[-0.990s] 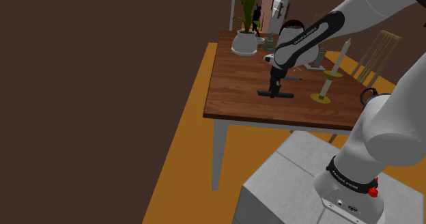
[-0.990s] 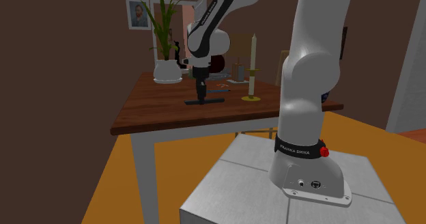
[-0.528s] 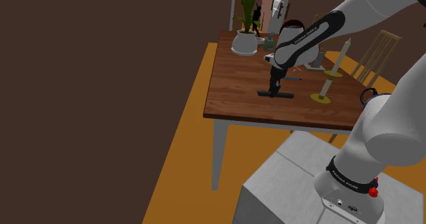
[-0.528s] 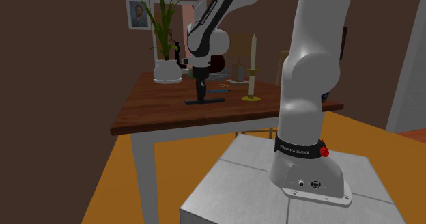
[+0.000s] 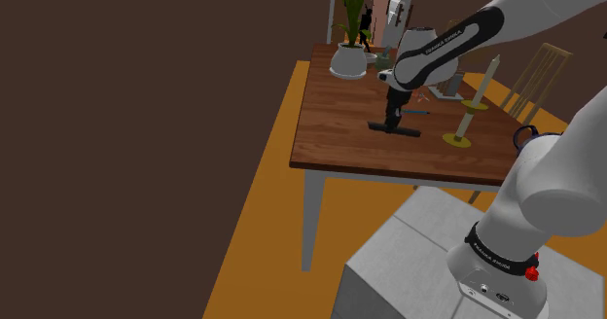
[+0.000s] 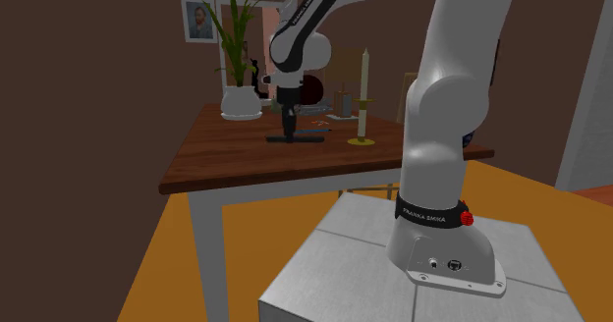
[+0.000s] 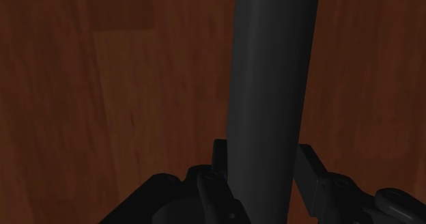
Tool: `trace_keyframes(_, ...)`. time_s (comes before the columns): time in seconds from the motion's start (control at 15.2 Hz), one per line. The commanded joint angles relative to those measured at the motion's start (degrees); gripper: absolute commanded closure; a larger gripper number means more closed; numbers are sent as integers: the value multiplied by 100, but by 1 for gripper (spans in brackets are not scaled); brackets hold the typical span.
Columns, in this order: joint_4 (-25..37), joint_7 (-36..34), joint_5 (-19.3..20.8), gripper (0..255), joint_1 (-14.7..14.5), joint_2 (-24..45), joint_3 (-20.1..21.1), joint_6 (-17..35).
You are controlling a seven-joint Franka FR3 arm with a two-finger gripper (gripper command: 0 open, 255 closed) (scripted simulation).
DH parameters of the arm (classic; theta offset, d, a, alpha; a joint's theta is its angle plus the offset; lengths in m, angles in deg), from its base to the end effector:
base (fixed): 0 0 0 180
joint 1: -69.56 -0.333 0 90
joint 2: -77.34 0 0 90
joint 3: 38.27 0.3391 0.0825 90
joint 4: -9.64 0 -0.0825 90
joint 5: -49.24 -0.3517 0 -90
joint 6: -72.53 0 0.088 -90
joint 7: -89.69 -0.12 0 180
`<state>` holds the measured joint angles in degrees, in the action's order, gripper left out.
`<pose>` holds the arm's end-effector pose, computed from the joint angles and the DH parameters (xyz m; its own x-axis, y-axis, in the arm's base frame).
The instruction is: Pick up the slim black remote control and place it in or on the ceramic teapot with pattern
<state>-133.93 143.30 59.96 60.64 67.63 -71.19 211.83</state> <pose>0.3964 -0.1799 0.3740 0.7911 0.6116 0.0102 0.6090 -0.7890 0.0813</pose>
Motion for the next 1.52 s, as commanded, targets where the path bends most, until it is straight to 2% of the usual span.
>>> trace_keyframes(0.0,66,-25,60,255,23,-123,20,-180)
trace_keyframes(1.45,1063,-207,270,255,95,-1065,383,-2070)
